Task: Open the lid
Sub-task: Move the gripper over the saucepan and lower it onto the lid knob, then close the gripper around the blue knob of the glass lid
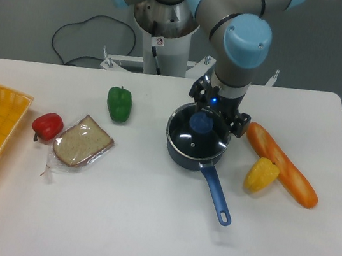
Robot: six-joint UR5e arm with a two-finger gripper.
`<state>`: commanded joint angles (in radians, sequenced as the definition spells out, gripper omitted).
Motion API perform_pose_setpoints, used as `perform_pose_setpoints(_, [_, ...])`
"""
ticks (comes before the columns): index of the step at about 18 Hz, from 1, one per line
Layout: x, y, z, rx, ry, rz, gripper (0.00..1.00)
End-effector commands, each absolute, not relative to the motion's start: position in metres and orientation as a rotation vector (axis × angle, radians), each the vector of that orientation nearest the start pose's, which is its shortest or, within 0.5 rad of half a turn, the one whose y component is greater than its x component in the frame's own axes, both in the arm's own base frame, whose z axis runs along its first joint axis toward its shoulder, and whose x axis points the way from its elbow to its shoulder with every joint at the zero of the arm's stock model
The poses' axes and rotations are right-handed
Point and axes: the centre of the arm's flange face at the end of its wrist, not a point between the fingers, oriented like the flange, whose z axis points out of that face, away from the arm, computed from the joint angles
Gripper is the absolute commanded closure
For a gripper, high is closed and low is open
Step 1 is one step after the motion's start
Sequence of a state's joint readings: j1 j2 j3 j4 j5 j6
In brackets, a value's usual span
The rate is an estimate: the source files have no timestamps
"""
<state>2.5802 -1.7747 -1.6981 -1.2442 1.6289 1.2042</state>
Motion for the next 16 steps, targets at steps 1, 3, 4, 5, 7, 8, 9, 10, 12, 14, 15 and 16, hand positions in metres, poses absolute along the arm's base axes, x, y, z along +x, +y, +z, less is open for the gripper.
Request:
perform_pose_setpoints(1, [-0.4,0.408,0.348,-3.188,0.326,0.04,0.0])
perform_pose_setpoints(3, [-0.4,0.41,0.346,-3.19,0.332,0.037,0.0])
perform_pose_setpoints(4, [-0.4,0.41,0.346,-3.191,0.335,0.038,0.0])
perform_pose_setpoints(5, [-0.399,0.41,0.345,-3.191,0.337,0.038,0.0])
perform_pose_setpoints(7, [-0.396,0.407,0.338,-3.19,0.339,0.038,0.0])
perform_pose_setpoints(8, [-0.394,0.406,0.333,-3.192,0.342,0.034,0.0])
perform_pose_setpoints(9, [-0.393,0.405,0.329,-3.192,0.342,0.031,0.0])
perform_pose_setpoints(10, [-0.391,0.404,0.324,-3.196,0.343,0.021,0.0])
perform_pose_setpoints(12, [-0.386,0.401,0.315,-3.201,0.344,0.005,0.0])
perform_pose_setpoints(14, [-0.385,0.399,0.311,-3.201,0.342,0.005,0.0])
perform_pose_setpoints(15, [-0.384,0.399,0.31,-3.2,0.344,0.002,0.0])
perform_pose_setpoints(16, [-0.383,0.399,0.308,-3.203,0.347,-0.004,0.0])
